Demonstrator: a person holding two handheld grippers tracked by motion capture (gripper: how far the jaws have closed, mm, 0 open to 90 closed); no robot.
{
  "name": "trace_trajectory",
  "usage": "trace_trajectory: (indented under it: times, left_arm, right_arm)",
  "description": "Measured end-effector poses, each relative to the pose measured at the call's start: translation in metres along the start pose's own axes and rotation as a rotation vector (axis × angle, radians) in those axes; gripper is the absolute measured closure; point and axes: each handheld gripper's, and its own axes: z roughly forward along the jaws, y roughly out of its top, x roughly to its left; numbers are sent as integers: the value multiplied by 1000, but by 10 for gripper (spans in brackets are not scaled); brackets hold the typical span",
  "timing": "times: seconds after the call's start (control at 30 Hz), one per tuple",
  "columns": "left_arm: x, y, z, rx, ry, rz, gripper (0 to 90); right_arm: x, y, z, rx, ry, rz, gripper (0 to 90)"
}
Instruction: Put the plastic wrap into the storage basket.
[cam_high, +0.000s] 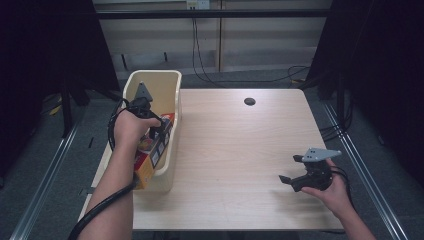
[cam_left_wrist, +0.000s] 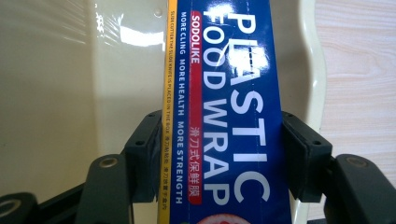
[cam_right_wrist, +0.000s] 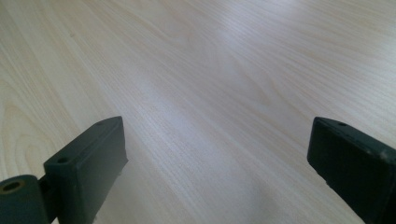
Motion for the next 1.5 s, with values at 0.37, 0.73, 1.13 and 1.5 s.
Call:
trace_trajectory:
  times: [0.37,0.73,1.13,1.5]
  left_arm:
    - [3,1,3,11,-2,-4,400]
    - [3,2,8,21,-7,-20,399]
    - [3,2,11,21,-7,-42,398]
    - [4,2,13,40,-1,-31,394]
  right_arm:
    - [0,0,0,2,6,1,45]
    - [0,0,0,4,2,-3,45]
    - [0,0,1,6,8,-7,45]
    - [1,0,1,3,-5,-8,45]
